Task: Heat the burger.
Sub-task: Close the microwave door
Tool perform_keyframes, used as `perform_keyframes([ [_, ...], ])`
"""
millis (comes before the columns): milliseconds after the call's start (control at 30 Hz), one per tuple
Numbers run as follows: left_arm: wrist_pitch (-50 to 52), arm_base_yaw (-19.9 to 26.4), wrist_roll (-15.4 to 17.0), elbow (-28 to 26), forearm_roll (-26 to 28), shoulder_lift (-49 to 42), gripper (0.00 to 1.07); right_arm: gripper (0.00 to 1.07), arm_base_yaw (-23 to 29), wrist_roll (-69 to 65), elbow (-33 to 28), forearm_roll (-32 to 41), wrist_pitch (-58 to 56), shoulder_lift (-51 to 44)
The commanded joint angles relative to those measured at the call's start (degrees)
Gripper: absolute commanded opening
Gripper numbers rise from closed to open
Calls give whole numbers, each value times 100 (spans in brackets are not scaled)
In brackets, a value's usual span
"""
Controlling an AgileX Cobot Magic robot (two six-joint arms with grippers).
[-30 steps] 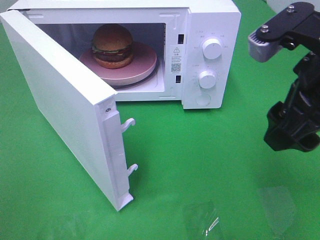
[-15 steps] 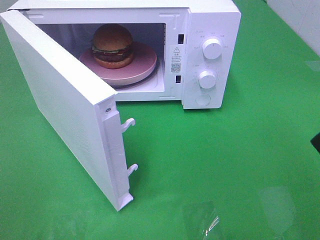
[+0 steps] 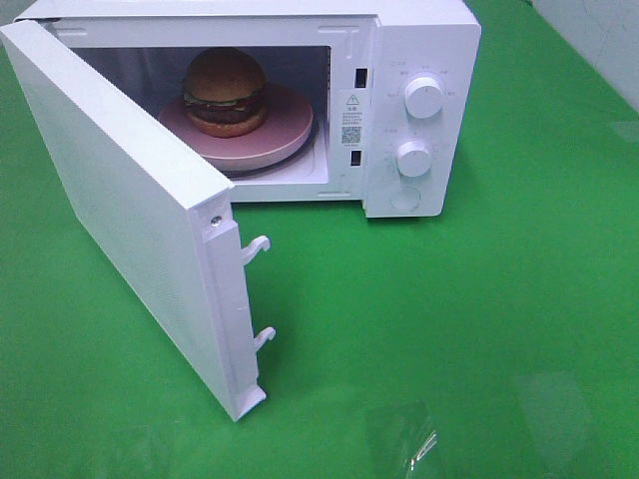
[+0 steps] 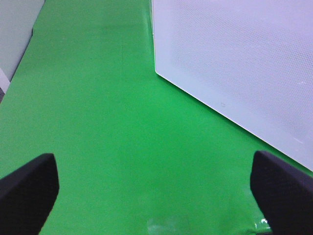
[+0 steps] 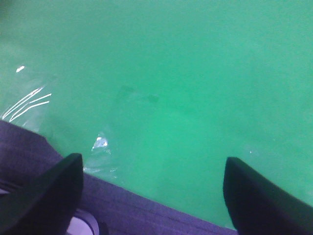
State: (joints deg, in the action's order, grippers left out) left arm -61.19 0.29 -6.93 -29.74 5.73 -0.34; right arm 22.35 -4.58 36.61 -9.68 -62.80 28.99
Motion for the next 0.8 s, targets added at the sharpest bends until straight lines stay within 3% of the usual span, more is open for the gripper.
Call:
perform_keyframes([
  [33,-17,-40,6,11,17,-92,100,76,-304,-23,-126,69,92,-395],
  [300,-17,-40,6,11,17,-92,100,76,-1409,23,-607,160,138,-1788],
  [633,-17,-40,6,11,17,-92,100,76,-2000,11,-647,441,498,-3037],
  [800,-17,-40,6,11,17,-80,100,76,-2103,-34,-848,516,779,-3083],
])
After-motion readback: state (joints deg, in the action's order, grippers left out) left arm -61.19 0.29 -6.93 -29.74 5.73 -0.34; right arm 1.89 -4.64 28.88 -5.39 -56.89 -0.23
